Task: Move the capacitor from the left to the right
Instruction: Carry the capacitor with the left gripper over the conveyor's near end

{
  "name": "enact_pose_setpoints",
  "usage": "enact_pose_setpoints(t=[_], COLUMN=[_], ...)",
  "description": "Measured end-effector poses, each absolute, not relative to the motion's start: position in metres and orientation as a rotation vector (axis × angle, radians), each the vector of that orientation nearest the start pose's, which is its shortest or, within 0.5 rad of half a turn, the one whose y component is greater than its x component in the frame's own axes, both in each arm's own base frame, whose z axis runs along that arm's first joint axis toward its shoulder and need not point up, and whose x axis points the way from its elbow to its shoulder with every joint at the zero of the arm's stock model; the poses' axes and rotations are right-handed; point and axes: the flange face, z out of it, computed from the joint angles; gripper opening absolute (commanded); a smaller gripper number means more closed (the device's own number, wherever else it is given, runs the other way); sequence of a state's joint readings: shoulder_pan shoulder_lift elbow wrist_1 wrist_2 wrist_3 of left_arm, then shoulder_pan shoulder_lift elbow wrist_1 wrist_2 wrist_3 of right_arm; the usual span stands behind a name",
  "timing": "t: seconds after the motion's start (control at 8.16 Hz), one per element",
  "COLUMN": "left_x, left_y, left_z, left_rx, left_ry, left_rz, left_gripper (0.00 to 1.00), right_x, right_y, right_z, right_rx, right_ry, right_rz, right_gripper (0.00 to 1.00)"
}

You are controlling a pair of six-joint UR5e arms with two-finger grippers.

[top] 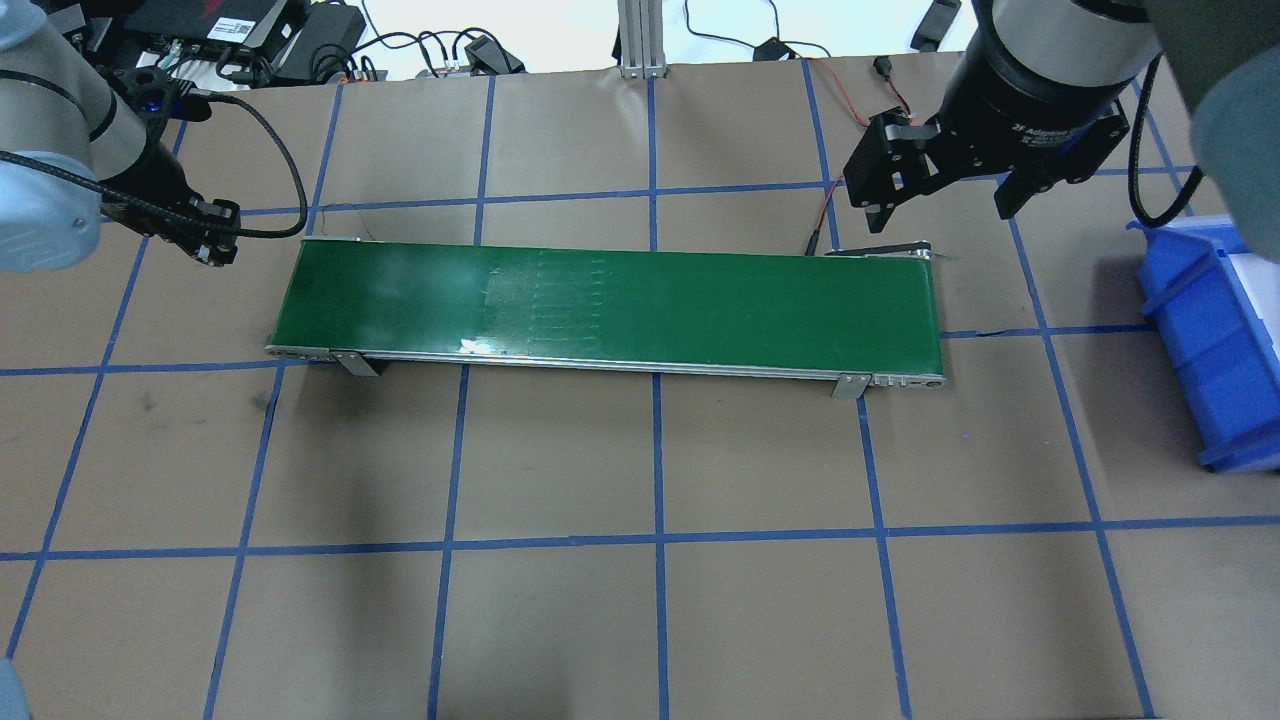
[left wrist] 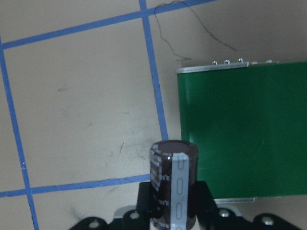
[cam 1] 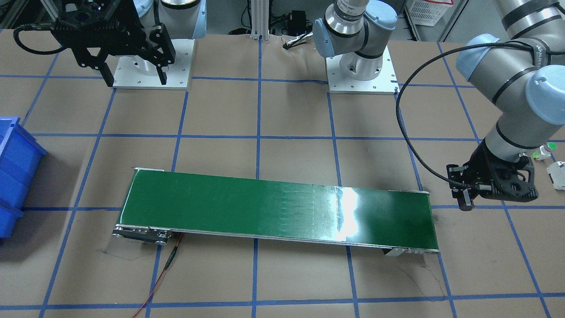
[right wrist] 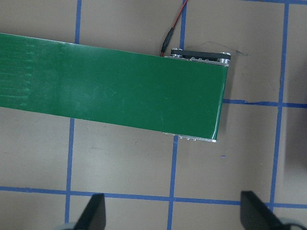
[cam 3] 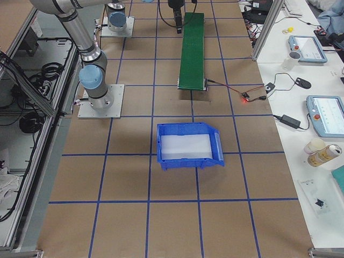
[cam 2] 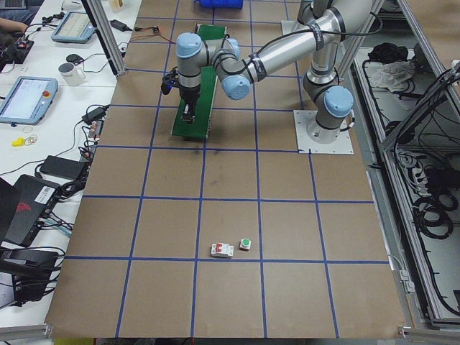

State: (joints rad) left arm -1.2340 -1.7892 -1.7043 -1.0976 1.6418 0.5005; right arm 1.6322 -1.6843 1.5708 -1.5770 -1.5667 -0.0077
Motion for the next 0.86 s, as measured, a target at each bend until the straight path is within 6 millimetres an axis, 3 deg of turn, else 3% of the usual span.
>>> enact_pose_setpoints(t=[0.61,0.86], left_x=[0.057,0.054], left_y=[-0.606,-0.612], left_z=[0.305,0.278], left_rx=[0.282,0.284], left_ry=[3.098,3.134], left_rz=[-0.134,-0.081], left_gripper=[0.0,0.0], right_x=[0.163,0.161], right_y=[-0.446,-0.452], right_z=[0.538,0.521], right_rx=[-0.113,-0.114], right_ry=[3.12,3.141], right_rz=[-0.169,-0.106], right_gripper=[1.0,1.0])
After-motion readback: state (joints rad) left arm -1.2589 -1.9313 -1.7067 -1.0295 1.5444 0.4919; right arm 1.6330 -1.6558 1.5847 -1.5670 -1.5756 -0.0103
